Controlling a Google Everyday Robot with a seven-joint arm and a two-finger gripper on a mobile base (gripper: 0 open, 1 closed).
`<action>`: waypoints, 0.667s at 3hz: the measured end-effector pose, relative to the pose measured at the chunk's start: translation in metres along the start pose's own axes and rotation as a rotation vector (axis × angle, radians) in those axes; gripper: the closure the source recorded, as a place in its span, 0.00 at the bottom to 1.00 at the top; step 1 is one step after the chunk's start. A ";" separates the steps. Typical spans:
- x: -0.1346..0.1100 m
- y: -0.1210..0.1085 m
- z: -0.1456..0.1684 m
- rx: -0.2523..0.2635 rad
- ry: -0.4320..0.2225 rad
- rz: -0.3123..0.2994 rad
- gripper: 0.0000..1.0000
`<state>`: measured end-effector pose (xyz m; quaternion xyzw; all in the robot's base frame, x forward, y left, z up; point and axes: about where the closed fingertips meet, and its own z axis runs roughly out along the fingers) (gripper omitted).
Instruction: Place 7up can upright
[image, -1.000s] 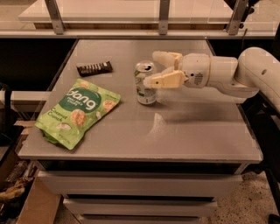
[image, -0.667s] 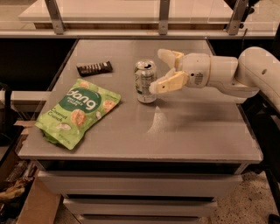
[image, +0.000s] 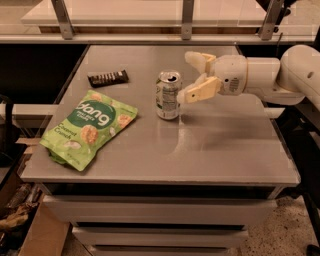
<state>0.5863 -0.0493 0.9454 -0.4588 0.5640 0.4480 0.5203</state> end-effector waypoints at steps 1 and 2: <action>-0.005 -0.003 -0.008 -0.010 0.015 -0.010 0.00; -0.004 -0.004 -0.015 -0.054 0.028 -0.009 0.00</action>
Offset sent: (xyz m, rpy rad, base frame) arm -0.0007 -0.0299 0.0016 -0.0407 0.0076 0.1081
